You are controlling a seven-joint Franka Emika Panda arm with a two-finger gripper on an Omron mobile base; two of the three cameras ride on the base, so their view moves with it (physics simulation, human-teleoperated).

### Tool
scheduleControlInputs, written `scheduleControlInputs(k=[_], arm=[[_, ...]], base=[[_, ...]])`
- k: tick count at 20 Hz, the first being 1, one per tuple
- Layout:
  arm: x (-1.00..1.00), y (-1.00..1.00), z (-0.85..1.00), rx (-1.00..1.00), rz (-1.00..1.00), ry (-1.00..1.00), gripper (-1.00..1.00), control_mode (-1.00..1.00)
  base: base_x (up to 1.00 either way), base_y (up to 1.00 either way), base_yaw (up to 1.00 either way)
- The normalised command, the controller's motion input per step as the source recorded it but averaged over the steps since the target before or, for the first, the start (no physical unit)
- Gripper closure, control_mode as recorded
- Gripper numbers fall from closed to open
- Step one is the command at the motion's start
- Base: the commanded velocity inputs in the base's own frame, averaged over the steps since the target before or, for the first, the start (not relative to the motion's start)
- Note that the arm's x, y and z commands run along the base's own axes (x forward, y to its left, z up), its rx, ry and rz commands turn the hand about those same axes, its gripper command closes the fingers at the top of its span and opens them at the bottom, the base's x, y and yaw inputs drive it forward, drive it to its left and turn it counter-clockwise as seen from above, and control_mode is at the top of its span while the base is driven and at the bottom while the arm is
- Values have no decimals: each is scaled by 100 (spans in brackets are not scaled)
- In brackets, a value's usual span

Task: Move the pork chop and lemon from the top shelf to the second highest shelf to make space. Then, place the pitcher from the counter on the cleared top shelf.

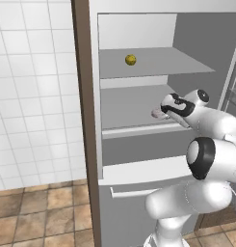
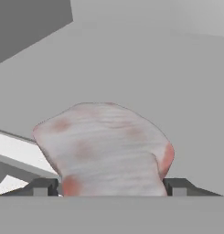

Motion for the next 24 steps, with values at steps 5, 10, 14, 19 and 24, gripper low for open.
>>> scheduleControlInputs(k=[5,10,14,19,24], arm=[[55,-1,-35,0,0,1,100,-100],[64,0,-13,0,0,0,100,-100],[76,0,0,0,0,0,-100,-100],[48,-7,1,0,0,0,-100,-100],[-2,-5,18,0,0,-1,-100,-100]], base=[[0,0,0],[0,0,0],[0,0,0],[0,0,0],[0,0,0]])
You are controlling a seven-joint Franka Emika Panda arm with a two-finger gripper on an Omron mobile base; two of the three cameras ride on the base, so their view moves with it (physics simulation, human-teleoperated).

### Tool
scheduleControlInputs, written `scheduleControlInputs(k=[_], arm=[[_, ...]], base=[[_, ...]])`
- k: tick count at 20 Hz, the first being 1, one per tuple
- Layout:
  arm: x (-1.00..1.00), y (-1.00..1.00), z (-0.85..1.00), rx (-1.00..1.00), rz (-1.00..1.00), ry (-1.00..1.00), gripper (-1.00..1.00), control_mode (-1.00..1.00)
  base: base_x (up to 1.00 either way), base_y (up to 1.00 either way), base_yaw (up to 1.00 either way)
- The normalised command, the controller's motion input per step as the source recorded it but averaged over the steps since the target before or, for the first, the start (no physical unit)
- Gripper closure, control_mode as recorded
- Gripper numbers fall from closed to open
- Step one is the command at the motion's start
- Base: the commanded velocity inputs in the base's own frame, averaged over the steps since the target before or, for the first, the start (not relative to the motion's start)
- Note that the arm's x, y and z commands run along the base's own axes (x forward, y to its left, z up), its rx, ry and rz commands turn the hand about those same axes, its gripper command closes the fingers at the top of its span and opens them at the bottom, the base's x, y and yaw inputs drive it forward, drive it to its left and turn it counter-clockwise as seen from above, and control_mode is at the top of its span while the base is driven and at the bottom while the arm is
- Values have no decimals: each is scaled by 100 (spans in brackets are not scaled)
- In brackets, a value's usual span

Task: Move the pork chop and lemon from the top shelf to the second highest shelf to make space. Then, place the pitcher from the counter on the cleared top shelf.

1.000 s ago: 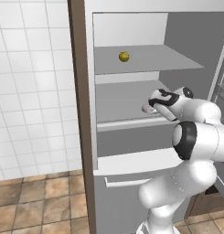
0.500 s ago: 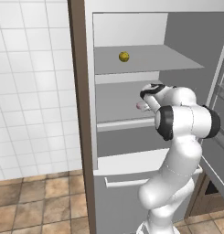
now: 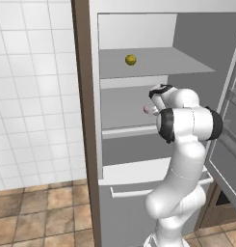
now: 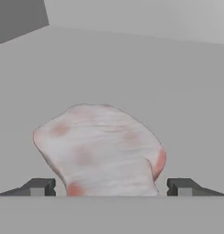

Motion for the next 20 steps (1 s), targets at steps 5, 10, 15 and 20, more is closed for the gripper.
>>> scheduleControlInputs(k=[5,10,15,20], arm=[[-16,0,59,0,0,-5,-100,-100],[-63,1,19,-6,0,1,-100,-100],[-86,20,24,-12,0,4,-100,-100],[-98,36,68,-12,0,0,-100,-100]], base=[[0,0,0],[0,0,0],[0,0,0],[0,0,0]])
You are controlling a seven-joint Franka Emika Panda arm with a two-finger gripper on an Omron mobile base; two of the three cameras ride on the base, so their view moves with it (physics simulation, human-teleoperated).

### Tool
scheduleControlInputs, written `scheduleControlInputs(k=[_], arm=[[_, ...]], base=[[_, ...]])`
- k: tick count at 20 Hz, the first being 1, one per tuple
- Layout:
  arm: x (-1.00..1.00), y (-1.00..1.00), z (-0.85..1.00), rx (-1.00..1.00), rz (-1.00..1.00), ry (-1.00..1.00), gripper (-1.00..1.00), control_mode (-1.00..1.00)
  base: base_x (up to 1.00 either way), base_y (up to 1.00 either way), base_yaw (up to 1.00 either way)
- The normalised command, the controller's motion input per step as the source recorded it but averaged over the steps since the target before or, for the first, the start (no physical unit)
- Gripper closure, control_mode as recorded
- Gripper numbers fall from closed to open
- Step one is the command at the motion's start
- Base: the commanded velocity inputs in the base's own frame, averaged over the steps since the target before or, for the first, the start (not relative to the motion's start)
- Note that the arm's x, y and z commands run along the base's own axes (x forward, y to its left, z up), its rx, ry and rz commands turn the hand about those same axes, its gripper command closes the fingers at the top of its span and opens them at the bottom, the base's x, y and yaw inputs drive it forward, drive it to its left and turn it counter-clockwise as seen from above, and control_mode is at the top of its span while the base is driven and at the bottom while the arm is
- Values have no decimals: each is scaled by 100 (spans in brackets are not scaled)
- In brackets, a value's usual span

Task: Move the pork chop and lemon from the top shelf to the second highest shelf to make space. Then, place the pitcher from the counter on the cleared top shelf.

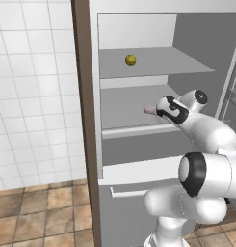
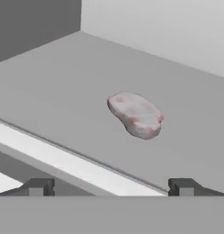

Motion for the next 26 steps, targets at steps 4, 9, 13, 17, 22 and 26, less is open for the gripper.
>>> scheduleControlInputs(k=[4,9,13,17,22,26], arm=[[-88,41,83,-3,0,1,-100,-100],[-75,29,97,2,0,0,-100,-100],[-63,24,100,8,-2,0,-100,-100],[-46,22,100,14,-1,0,-100,-100],[-6,16,97,18,0,0,-100,-100],[5,16,59,17,0,0,-100,-100]], base=[[0,0,0],[0,0,0],[0,0,0],[0,0,0],[0,0,0],[0,0,0]])
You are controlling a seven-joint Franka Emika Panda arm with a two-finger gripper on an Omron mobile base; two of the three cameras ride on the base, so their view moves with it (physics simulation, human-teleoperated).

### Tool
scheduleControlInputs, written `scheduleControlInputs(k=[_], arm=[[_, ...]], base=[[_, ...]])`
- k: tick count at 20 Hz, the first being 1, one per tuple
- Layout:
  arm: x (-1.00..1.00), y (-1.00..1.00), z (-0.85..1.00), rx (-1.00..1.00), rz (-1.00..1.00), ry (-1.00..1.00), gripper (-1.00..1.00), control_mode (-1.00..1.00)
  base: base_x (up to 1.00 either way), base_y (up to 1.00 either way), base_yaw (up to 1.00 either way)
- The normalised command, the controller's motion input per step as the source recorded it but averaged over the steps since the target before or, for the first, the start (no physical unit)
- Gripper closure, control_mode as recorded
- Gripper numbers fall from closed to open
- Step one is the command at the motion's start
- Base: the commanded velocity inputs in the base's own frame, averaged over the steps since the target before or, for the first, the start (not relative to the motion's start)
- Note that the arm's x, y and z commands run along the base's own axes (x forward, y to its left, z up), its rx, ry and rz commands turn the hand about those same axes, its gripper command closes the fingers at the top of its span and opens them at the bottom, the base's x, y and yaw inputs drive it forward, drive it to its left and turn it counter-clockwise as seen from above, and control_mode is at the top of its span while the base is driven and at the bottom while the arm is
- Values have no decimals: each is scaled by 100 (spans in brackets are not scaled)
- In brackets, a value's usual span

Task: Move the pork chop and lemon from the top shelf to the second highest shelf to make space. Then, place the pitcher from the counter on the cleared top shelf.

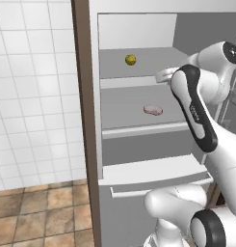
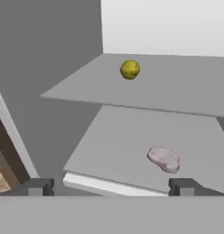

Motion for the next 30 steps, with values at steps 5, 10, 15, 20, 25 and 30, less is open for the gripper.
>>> scheduleControlInputs(k=[5,10,15,20,25,30], arm=[[39,21,21,14,-5,1,-100,-100],[49,2,0,4,-4,0,-100,-100],[52,7,-8,0,-1,0,-100,-100],[61,20,-15,0,0,0,-100,-100],[66,6,-19,0,0,0,-100,-100],[63,0,-12,0,0,0,-100,-100]], base=[[0,0,0],[0,0,0],[0,0,0],[0,0,0],[0,0,0],[0,0,0]])
